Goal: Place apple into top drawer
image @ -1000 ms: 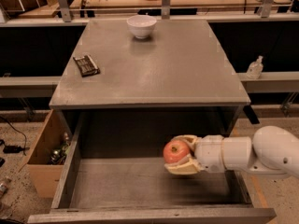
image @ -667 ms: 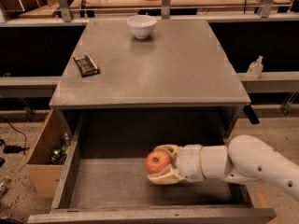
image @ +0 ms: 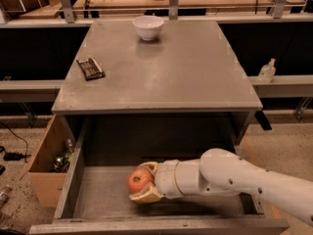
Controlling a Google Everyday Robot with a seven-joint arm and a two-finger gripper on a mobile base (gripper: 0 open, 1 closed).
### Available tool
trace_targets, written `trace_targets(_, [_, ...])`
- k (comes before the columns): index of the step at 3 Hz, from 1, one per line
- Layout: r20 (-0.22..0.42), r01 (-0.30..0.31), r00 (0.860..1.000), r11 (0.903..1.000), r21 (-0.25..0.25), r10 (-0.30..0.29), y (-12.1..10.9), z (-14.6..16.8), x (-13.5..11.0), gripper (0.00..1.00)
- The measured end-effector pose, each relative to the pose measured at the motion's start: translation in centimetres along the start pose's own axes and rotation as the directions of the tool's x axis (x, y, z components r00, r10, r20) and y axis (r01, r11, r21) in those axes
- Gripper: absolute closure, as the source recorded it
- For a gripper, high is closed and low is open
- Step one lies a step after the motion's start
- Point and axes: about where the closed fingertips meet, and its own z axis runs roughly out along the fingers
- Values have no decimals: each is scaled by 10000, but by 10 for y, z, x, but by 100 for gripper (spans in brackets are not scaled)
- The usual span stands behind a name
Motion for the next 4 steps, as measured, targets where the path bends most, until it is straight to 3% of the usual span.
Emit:
trace_targets(1, [-221,6,9998,9998,-217,-11,0,25,4,100])
trace_targets(2, [-229,30,9997,9995,-303,-37,1,30,3,84])
trace_targets(4, [-223,53,9997,9993,-359,-61,3,32,2,38])
